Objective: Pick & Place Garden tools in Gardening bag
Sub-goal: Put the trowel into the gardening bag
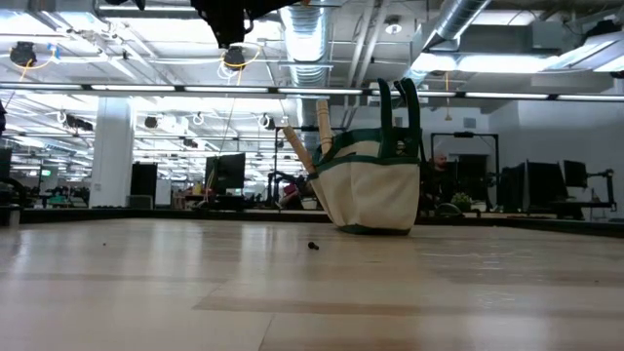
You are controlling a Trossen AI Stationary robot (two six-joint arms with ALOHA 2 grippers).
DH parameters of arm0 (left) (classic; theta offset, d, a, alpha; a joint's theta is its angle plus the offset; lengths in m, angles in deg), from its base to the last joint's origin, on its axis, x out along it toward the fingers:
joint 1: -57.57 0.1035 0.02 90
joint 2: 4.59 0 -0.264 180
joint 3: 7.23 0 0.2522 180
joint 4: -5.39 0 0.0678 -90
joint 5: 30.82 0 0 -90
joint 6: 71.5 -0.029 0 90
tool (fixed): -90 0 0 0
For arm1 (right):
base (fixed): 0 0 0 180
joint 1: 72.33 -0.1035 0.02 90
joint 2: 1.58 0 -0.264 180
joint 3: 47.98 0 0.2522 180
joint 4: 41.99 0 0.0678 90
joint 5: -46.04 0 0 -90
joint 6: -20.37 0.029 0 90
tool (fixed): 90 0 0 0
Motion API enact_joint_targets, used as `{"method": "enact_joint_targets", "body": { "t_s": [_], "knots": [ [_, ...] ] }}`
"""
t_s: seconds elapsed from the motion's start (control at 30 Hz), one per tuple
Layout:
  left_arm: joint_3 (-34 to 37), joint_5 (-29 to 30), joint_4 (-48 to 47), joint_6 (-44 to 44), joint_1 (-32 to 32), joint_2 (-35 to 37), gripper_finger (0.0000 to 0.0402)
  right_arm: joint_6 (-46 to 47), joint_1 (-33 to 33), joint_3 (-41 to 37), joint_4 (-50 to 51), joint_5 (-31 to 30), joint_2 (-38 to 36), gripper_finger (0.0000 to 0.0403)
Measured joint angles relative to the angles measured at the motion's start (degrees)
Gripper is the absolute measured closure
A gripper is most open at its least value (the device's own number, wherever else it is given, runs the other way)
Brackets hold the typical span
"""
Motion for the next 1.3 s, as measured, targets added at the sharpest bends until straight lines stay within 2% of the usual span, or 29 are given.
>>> {"method": "enact_joint_targets", "body": {
  "t_s": [0.33,0.5,0.73,0.87,0.97,1.07,1.2,1.3],
  "knots": [
    [0.02,0.24,0.04,-1.00,0.00,-0.02,0.0341,1.24,-0.33,0.00,-0.19,-1.55,-0.02,0.0338],
    [-0.12,0.58,1.60,-2.25,0.00,0.10,0.0322,3.15,-0.42,-0.13,-0.97,-1.37,-2.44,0.0338],
    [0.04,0.90,2.16,-6.51,0.11,0.58,0.0294,10.73,2.51,0.09,-1.48,5.41,-11.26,0.0339],
    [0.02,0.58,2.23,-9.76,0.09,1.67,0.0290,15.87,6.06,-1.47,4.66,11.17,-17.56,0.0339],
    [0.00,0.50,2.62,-14.24,0.09,3.12,0.0290,20.32,8.81,-9.65,4.86,13.96,-25.62,0.0339],
    [-0.01,0.35,2.40,-20.10,0.22,4.43,0.0289,26.04,10.45,-22.77,-1.08,14.20,-34.68,0.0339],
    [-0.01,0.25,0.90,-29.59,0.22,5.27,0.0291,32.43,10.84,-41.10,-15.33,9.36,-44.61,0.0339],
    [-0.02,0.25,-3.07,-34.80,0.22,5.17,0.0304,36.72,10.82,-52.58,-25.58,6.23,-47.83,0.0339]
  ]
}}
